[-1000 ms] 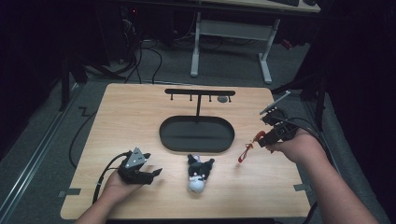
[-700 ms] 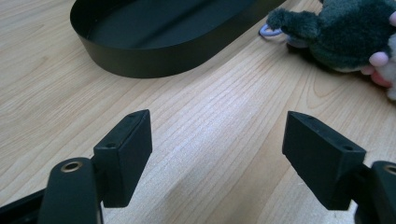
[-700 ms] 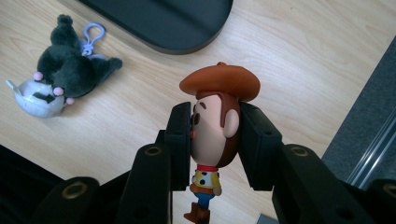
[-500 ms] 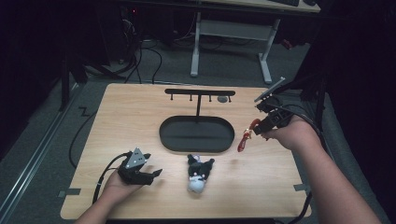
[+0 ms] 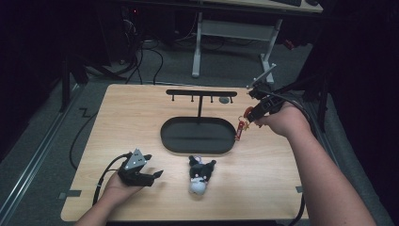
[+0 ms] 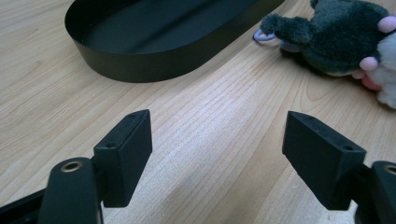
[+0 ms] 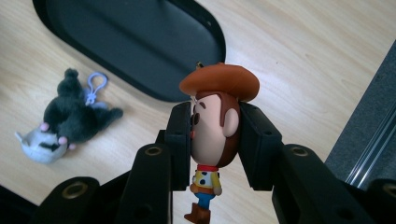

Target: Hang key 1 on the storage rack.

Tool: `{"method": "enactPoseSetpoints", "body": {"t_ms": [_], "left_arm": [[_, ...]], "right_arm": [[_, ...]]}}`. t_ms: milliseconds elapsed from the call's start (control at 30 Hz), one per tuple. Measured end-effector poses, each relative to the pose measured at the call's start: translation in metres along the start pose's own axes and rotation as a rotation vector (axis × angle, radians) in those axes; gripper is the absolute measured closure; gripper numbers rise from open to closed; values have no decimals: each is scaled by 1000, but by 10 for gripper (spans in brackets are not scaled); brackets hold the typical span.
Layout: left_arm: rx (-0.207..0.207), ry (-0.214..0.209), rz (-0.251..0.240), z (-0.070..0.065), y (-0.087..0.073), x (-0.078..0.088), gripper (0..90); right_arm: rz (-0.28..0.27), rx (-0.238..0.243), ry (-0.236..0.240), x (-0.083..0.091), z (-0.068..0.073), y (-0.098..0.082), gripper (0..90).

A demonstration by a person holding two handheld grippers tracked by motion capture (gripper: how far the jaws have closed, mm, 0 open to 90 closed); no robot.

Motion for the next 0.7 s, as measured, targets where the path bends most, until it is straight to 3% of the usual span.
{"method": "enactPoseSetpoints", "body": {"t_ms": [333,700], "left_arm": [[-8,0,9,0,-1,1,248],[-8,1,12,1,-2,1,248]], "right_arm": [[-23,10,-5,-1,-2,24,674],[-23,19,-5,-4,0,38,674]]}}
Point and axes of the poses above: each handheld gripper's, and its own axes: x roughly backward along the jaws, y roughly out of its top, z roughly to its left, the point moved 7 cm from there along -x, roughly forward along the jaws, and after that the axes turned 10 degrees about y, right-handed, at the moved point
